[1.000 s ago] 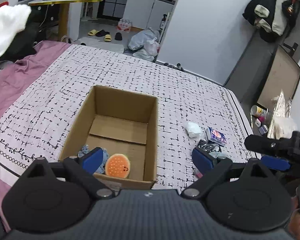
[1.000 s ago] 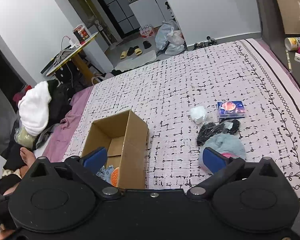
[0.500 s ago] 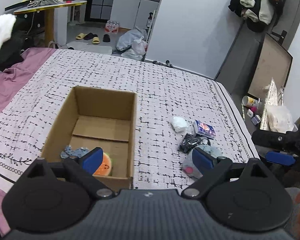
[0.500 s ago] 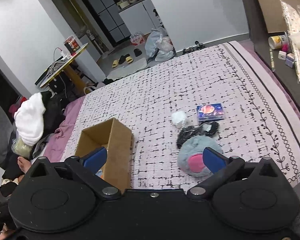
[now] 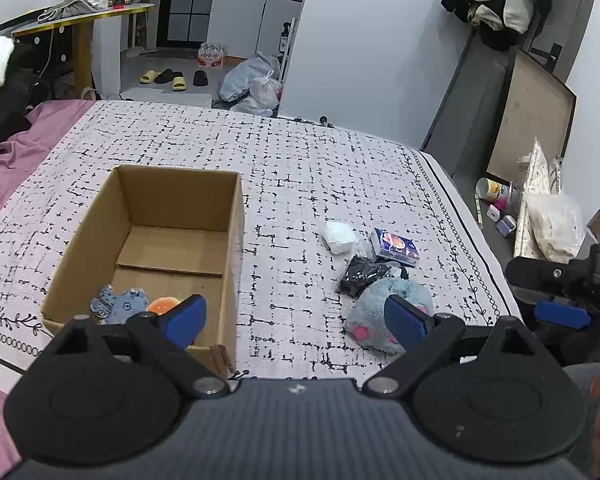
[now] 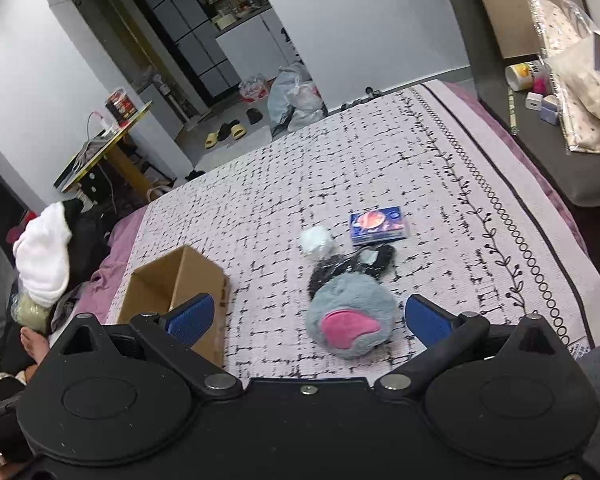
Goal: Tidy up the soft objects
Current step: 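Move both tools from the box to the large grey plush, then close both tools on the large grey plush with the pink ear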
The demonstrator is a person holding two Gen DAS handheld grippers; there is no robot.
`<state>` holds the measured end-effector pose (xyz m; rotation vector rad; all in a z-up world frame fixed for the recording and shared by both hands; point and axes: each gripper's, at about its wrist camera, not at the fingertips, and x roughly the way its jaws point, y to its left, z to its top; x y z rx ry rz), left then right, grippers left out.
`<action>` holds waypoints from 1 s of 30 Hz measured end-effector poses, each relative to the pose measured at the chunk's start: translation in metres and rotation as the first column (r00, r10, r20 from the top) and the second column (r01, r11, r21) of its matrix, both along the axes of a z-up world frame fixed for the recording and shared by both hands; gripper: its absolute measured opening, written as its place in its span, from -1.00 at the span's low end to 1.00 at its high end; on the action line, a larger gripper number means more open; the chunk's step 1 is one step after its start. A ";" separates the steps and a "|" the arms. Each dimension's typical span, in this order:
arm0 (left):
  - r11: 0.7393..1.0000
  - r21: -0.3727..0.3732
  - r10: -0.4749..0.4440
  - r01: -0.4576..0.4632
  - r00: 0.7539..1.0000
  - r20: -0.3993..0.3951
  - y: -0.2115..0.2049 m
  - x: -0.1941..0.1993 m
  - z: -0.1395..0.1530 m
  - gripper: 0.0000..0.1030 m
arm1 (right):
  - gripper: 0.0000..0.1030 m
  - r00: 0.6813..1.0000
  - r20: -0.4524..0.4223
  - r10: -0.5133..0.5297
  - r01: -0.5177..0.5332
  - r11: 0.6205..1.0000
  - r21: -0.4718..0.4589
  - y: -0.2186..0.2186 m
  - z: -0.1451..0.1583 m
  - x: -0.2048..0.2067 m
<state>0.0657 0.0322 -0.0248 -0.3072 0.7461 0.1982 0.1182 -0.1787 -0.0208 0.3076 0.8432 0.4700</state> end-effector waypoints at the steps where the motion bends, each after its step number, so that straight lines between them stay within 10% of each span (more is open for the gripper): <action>1: 1.000 0.002 0.002 -0.002 1.000 -0.002 -0.001 0.001 -0.002 0.84 | 0.98 1.000 0.002 -0.005 0.005 1.000 -0.004 -0.003 -0.003 0.001; 14: 0.999 -0.033 -0.032 0.033 0.999 0.032 -0.027 0.023 -0.025 0.78 | 0.60 0.991 -0.127 -0.029 0.037 0.998 0.059 -0.020 -0.045 0.026; 30: 0.996 -0.082 -0.047 0.044 0.998 -0.034 -0.026 0.052 -0.054 0.19 | 0.46 0.978 -0.205 -0.044 0.069 0.990 0.119 0.010 -0.084 0.067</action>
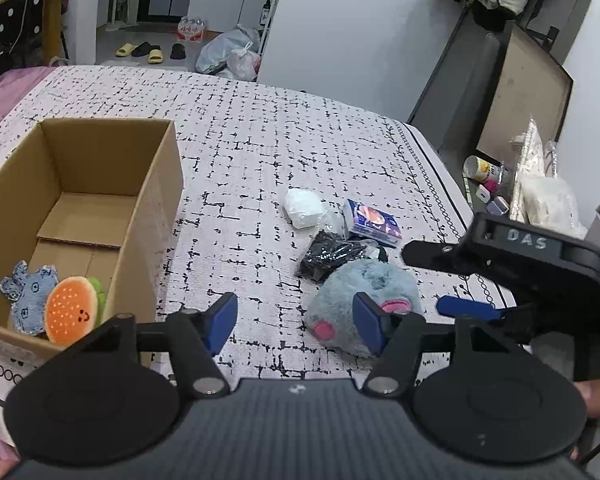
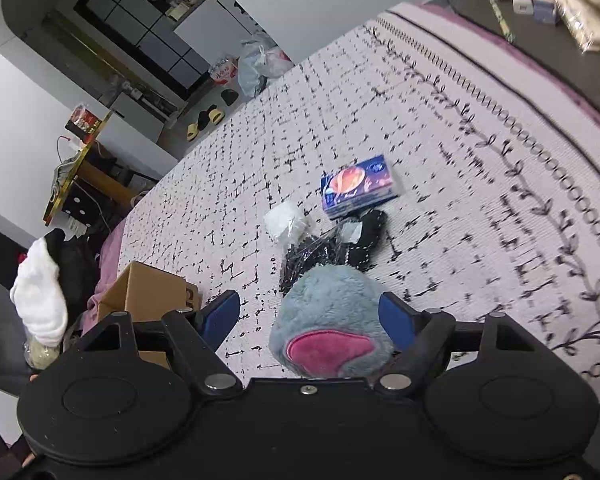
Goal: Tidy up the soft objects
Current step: 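Close both tools on the large grey plush with the pink ear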
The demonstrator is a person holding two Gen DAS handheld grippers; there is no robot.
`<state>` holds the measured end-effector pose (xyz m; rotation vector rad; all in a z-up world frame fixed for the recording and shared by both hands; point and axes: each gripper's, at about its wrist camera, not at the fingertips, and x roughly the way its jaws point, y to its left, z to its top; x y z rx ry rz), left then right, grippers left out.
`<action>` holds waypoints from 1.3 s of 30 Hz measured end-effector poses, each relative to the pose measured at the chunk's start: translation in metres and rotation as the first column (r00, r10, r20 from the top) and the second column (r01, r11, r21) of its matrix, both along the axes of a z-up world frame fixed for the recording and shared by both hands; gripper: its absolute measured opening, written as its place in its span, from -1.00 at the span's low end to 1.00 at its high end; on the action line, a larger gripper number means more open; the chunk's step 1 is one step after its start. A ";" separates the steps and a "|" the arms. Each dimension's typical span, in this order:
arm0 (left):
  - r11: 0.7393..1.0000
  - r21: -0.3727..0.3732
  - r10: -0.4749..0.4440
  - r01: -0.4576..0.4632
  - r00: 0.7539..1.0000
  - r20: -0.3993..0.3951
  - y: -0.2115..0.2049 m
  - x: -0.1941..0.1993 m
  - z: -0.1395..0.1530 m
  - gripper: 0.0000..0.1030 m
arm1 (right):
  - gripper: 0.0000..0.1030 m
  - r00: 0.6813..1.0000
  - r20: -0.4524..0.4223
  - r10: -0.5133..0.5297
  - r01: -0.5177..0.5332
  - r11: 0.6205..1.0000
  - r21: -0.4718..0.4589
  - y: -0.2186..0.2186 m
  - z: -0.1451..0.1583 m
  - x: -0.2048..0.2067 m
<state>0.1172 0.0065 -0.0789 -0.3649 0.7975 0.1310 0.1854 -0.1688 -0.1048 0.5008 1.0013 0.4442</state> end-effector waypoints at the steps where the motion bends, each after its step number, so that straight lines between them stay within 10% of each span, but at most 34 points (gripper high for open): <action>1: 1.000 -0.003 0.003 -0.003 1.000 -0.003 0.001 0.002 -0.001 0.16 | 0.46 1.000 -0.005 0.000 0.000 1.000 0.001 0.003 -0.003 0.002; 12: 0.999 -0.049 -0.001 0.001 1.000 -0.010 -0.004 0.021 -0.005 -0.14 | -0.32 0.996 -0.077 -0.054 0.053 0.999 -0.012 -0.001 -0.024 0.011; 39: 0.979 -0.190 -0.105 0.079 0.986 -0.131 -0.025 0.055 -0.051 -0.45 | -0.51 0.981 -0.181 -0.064 0.073 0.996 0.043 -0.021 -0.041 -0.002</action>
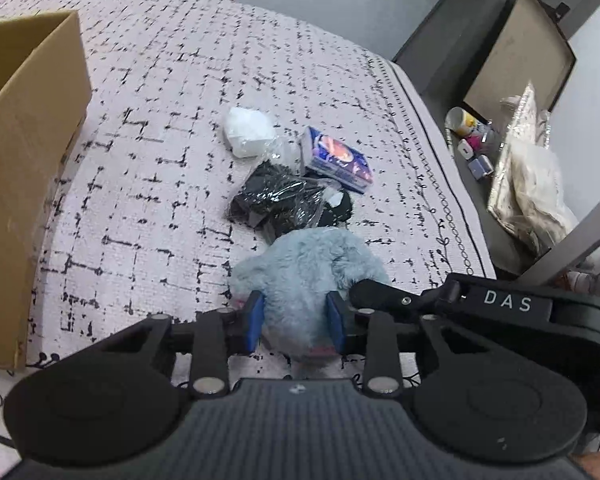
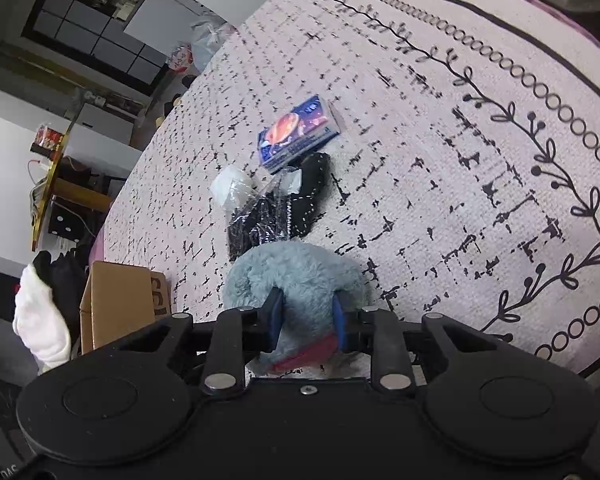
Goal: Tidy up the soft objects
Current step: 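Close both tools on the large grey plush with the pink ear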
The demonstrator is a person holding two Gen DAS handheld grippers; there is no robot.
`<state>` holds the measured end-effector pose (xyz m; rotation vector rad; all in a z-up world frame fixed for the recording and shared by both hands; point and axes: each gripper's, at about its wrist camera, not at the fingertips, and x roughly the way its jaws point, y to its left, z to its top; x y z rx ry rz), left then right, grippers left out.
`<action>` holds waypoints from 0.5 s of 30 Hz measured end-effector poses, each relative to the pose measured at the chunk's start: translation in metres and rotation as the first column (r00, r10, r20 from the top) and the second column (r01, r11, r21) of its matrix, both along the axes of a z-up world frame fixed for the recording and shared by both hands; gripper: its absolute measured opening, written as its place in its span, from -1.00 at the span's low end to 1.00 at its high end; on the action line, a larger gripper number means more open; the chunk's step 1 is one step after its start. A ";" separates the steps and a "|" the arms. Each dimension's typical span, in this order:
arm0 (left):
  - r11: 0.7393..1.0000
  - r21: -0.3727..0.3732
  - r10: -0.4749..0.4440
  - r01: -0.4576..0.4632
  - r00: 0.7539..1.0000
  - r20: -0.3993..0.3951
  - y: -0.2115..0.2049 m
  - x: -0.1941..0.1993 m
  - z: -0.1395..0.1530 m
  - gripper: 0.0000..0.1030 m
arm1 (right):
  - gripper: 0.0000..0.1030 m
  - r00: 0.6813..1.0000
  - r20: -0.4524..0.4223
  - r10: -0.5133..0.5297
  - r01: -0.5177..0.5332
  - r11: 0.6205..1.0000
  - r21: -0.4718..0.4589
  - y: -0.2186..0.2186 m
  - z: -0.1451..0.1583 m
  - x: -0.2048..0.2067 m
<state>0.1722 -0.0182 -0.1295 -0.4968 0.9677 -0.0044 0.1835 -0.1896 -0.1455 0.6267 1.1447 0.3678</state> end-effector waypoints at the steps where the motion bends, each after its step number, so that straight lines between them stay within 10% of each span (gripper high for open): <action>1: 1.000 -0.004 -0.002 0.002 1.000 0.007 0.001 0.000 0.002 -0.53 | -0.51 1.000 0.006 0.004 -0.004 1.000 -0.002 0.000 0.002 -0.001; 15: 1.000 -0.013 0.015 -0.013 0.996 0.092 0.009 -0.016 0.043 -0.55 | -0.54 0.992 0.122 0.026 -0.027 1.000 0.008 0.005 0.047 -0.013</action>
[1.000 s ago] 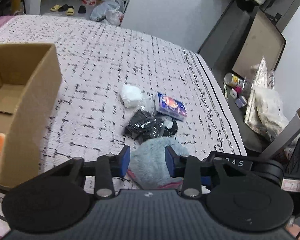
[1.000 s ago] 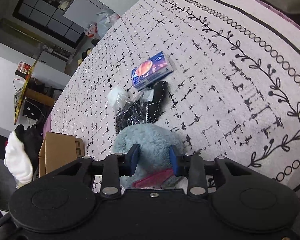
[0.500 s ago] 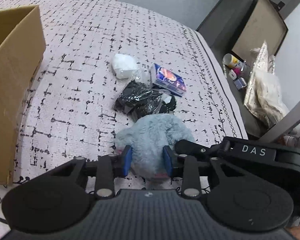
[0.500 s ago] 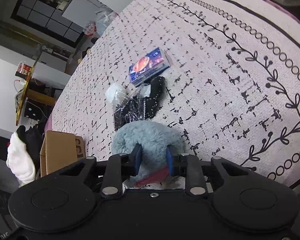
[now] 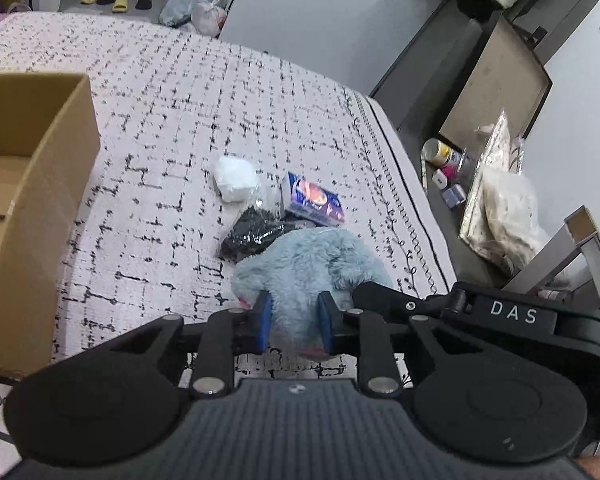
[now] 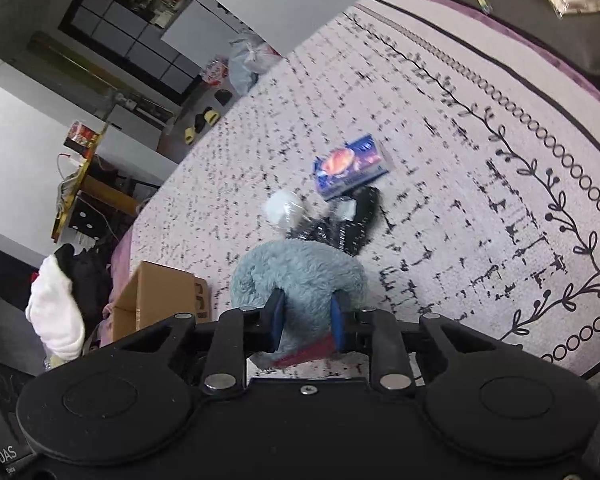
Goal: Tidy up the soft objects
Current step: 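Close both tools on the large grey plush with the pink ear, then carry the grey plush with both tools over the cardboard box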
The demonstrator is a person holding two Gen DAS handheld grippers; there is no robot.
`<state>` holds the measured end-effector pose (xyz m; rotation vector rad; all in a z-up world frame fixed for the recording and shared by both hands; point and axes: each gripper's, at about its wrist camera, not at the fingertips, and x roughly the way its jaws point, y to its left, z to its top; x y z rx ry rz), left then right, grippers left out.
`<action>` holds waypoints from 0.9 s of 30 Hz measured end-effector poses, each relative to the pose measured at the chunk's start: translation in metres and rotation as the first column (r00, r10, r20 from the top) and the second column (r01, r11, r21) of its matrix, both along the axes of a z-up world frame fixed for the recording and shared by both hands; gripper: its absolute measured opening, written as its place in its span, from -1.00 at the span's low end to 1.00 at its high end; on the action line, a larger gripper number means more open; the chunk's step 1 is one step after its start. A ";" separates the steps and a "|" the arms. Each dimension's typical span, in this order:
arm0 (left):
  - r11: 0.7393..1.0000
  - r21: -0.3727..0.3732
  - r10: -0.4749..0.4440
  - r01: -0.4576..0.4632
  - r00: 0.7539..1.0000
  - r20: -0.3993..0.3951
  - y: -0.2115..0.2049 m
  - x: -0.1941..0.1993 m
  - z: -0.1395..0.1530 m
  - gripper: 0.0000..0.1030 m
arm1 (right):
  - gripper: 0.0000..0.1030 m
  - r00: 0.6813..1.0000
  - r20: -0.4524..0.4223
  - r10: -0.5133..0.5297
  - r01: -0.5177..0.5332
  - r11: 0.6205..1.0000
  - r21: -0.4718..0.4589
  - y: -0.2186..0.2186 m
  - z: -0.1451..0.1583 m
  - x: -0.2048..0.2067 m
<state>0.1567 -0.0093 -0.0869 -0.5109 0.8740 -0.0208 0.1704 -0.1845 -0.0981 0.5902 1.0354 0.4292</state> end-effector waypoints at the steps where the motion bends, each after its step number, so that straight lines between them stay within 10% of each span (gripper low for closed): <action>1: 1.000 0.002 0.003 -0.003 1.000 0.008 0.000 -0.001 0.004 -0.55 | -0.54 1.000 0.010 0.001 -0.001 1.000 -0.002 0.001 0.004 -0.001; 27: 0.997 0.027 0.072 -0.077 0.984 0.164 0.055 -0.049 0.072 -0.56 | -0.55 0.981 0.188 0.057 -0.061 0.998 0.012 0.061 0.075 -0.036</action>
